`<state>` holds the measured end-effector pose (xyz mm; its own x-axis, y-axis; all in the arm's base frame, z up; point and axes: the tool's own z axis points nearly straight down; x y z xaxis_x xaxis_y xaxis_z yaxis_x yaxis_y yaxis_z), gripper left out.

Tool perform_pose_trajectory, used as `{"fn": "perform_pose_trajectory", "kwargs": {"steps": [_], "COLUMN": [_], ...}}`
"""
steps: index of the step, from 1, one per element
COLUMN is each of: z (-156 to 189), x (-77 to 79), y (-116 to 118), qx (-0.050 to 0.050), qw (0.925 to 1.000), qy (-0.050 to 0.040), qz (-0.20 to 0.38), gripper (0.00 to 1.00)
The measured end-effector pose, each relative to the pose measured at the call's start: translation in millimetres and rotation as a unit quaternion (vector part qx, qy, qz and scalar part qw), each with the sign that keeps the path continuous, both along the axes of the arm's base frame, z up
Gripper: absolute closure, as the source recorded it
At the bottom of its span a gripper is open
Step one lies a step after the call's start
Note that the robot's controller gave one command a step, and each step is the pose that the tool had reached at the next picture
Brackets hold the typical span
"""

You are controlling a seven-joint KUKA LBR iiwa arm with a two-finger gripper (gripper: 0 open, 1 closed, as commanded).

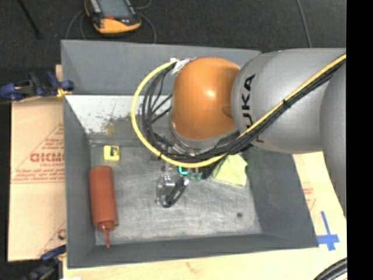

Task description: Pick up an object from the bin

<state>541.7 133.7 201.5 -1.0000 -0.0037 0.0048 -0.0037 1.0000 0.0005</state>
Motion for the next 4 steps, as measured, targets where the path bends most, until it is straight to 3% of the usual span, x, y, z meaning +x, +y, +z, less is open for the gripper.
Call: {"fn": "perform_pose_trajectory", "kwargs": {"steps": [1, 2, 3, 4], "z": [4, -23, -52, -65], "x": [1.8, 5.9, 9.3, 10.9], "y": [0, -41, -78, -88], "qx": [0.001, 0.001, 0.000, 0.000], "qw": [1.0000, 0.9955, 0.9695, 0.9530], "qy": [-0.0040, -0.0058, -0.0035, -0.0026], "qz": [-0.002, 0.095, 0.245, 0.303], "gripper": [0.00, 0.00, 0.00, 0.00]}}
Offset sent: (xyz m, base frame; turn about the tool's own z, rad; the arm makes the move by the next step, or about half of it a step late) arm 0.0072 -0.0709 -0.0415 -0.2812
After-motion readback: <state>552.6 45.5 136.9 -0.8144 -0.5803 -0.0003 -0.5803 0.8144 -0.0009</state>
